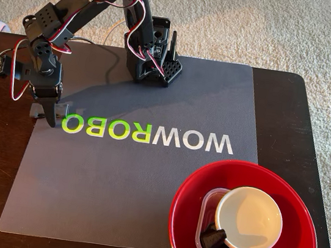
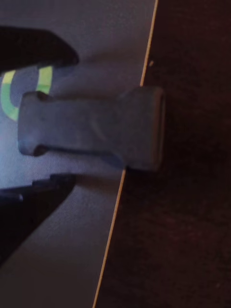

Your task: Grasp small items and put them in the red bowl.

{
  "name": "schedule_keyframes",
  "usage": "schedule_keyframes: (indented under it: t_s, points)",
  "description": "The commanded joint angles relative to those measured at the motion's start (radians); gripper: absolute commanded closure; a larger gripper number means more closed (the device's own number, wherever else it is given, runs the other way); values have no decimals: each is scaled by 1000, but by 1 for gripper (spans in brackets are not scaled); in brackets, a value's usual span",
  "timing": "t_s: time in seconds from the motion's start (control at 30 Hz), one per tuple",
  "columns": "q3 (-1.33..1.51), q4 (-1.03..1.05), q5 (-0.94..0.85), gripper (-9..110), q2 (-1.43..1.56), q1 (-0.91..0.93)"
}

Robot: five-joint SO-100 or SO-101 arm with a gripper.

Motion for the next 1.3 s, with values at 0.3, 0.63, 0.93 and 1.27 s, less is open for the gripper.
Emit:
schedule_keyframes:
  t_s: [0.3, 0.63, 0.93, 1.27]
  points:
    - [-25, 0, -8, 101, -11, 29]
    - [-17, 158, -178, 101, 218, -163]
    - [-9, 359, -422, 101, 489, -693]
    - [-83, 368, -758, 101, 411, -1445]
